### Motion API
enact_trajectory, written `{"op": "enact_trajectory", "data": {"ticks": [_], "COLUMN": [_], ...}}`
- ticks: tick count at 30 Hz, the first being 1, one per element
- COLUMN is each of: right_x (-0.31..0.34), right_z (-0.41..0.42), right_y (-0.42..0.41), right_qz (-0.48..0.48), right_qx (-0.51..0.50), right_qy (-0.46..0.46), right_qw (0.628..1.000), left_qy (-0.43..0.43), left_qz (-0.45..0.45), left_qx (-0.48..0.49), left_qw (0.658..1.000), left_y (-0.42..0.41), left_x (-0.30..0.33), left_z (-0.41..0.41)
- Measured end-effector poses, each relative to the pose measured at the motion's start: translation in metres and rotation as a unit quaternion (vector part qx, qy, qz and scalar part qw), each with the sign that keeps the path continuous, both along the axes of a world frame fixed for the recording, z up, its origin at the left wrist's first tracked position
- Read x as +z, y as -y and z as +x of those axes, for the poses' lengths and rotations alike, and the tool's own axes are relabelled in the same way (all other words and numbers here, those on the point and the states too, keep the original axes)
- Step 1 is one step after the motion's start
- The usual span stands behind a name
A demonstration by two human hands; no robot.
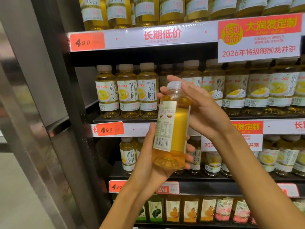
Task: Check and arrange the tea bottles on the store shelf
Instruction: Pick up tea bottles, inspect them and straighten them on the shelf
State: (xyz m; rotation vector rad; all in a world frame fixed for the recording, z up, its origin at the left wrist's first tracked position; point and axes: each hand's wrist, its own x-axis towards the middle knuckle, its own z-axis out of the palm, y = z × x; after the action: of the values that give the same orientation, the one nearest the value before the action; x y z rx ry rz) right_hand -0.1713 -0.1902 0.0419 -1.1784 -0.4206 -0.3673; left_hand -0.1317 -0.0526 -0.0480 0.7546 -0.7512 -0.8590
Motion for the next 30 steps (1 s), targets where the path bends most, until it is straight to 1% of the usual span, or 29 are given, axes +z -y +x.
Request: {"op": "enact_trajectory", "data": {"ticks": [1, 2, 3, 5, 7, 8, 10, 12, 14, 15, 16, 18, 19, 21, 22, 23, 24, 27, 30], "right_x": [0.0, 0.001, 0.002, 0.001, 0.0, 0.0, 0.002, 0.003, 0.004, 0.003, 0.003, 0.002, 0.003, 0.002, 0.002, 0.001, 0.001, -0.002, -0.007], "right_z": [-0.001, -0.002, -0.004, -0.004, -0.002, -0.001, 0.001, 0.0, -0.001, -0.001, -0.002, -0.002, -0.002, -0.001, 0.001, 0.002, 0.004, 0.006, 0.008], "right_y": [0.001, 0.001, 0.001, -0.001, -0.006, -0.007, -0.006, -0.003, -0.001, 0.0, 0.0, 0.001, 0.001, 0.001, 0.0, 0.0, 0.0, 0.001, 0.002], "right_qz": [-0.015, -0.033, -0.052, -0.074, -0.082, -0.083, -0.076, -0.087, -0.104, -0.107, -0.11, -0.126, -0.133, -0.128, -0.116, -0.101, -0.084, -0.02, -0.036], "right_qx": [-0.016, -0.042, -0.073, -0.126, -0.151, -0.151, -0.108, -0.055, -0.035, -0.032, -0.034, -0.064, -0.085, -0.114, -0.117, -0.115, -0.107, -0.051, -0.027], "right_qy": [0.007, 0.01, 0.011, 0.007, 0.002, -0.002, -0.011, -0.016, -0.009, -0.003, 0.004, 0.014, 0.014, 0.006, -0.003, -0.012, -0.021, -0.06, -0.115], "right_qw": [1.0, 0.999, 0.996, 0.989, 0.985, 0.985, 0.991, 0.995, 0.994, 0.994, 0.993, 0.99, 0.987, 0.985, 0.986, 0.988, 0.99, 0.997, 0.992], "left_qy": [0.063, 0.123, 0.168, 0.209, 0.193, 0.164, 0.075, -0.001, -0.036, -0.027, 0.009, 0.104, 0.133, 0.181, 0.19, 0.183, 0.156, 0.042, -0.066], "left_qz": [0.033, 0.061, 0.08, 0.097, 0.089, 0.078, 0.042, 0.011, -0.003, 0.006, 0.03, 0.084, 0.092, 0.106, 0.117, 0.122, 0.112, 0.053, 0.016], "left_qx": [0.071, 0.14, 0.184, 0.204, 0.193, 0.164, 0.063, -0.011, -0.043, -0.034, 0.006, 0.132, 0.164, 0.173, 0.17, 0.162, 0.145, 0.064, -0.015], "left_qw": [0.995, 0.981, 0.965, 0.951, 0.958, 0.97, 0.994, 1.0, 0.998, 0.999, 0.999, 0.982, 0.973, 0.962, 0.96, 0.962, 0.971, 0.996, 0.998], "left_y": [-0.001, -0.002, -0.003, -0.002, -0.002, -0.002, -0.002, 0.0, 0.0, 0.0, 0.0, 0.0, -0.002, -0.004, -0.004, -0.005, -0.005, -0.007, -0.009], "left_x": [-0.002, -0.002, -0.001, 0.001, 0.002, 0.002, 0.003, 0.003, 0.001, 0.0, -0.001, -0.002, 0.001, 0.006, 0.006, 0.007, 0.007, 0.01, 0.013], "left_z": [0.002, 0.004, 0.006, 0.006, 0.004, 0.001, -0.004, -0.008, -0.007, -0.006, -0.004, -0.002, -0.002, -0.004, -0.005, -0.006, -0.006, -0.011, -0.013]}}
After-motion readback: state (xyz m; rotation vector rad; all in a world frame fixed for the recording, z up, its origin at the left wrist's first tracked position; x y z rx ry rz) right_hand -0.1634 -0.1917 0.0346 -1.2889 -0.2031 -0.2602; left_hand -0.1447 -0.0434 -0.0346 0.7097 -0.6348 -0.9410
